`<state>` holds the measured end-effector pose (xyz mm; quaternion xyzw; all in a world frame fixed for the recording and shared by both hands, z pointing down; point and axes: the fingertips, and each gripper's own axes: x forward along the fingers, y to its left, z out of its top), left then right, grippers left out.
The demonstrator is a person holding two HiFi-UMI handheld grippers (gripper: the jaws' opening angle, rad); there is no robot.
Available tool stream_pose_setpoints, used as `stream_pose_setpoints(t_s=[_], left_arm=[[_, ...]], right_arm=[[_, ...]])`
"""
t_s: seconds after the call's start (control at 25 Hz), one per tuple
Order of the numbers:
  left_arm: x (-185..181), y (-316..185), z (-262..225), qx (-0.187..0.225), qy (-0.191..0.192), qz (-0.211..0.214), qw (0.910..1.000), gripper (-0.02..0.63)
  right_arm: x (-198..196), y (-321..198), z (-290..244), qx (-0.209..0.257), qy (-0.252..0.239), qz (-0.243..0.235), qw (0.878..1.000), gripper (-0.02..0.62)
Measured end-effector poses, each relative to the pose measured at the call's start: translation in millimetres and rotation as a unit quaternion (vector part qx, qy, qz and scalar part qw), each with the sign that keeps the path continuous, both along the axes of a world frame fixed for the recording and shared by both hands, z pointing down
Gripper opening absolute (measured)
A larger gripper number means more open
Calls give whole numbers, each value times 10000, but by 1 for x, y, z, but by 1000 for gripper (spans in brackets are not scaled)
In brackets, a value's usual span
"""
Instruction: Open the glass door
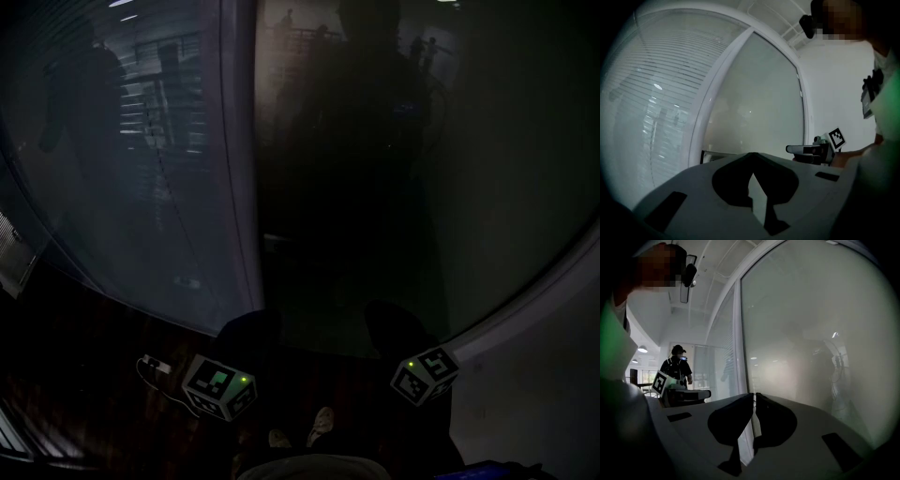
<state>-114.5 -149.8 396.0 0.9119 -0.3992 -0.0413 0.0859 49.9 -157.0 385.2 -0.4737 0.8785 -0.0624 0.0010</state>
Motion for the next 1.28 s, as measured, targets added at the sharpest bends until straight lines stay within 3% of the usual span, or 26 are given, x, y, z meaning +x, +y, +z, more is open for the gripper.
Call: stream_pose_setpoints(t_s=[0.6, 0.72, 0.84, 0.96, 1.12, 1.28], left_arm=[[42, -47, -26, -7, -203, -375, 9991, -2], [47, -54, -16, -12, -229, -340, 9992, -2], [50, -65, -14, -43, -194, -260, 9995, -2], [53, -72, -14, -49, -217, -146, 9996, -2], [53, -71, -12, -117, -157, -70, 9998, -2], [48, -73, -4, -196, -139, -81, 9997, -2]], right_arm=[[15, -58, -18, 80, 8, -669, 9977, 2], [6, -63, -4, -26, 279, -792, 9965, 11], [-3, -74, 10, -101, 664, -886, 9938, 101], [-10, -83, 18, -118, 1122, -903, 9895, 121], [-26, -86, 43, -299, 1783, -1263, 9754, 222], [-33, -100, 67, -218, 2376, -1278, 9627, 229]])
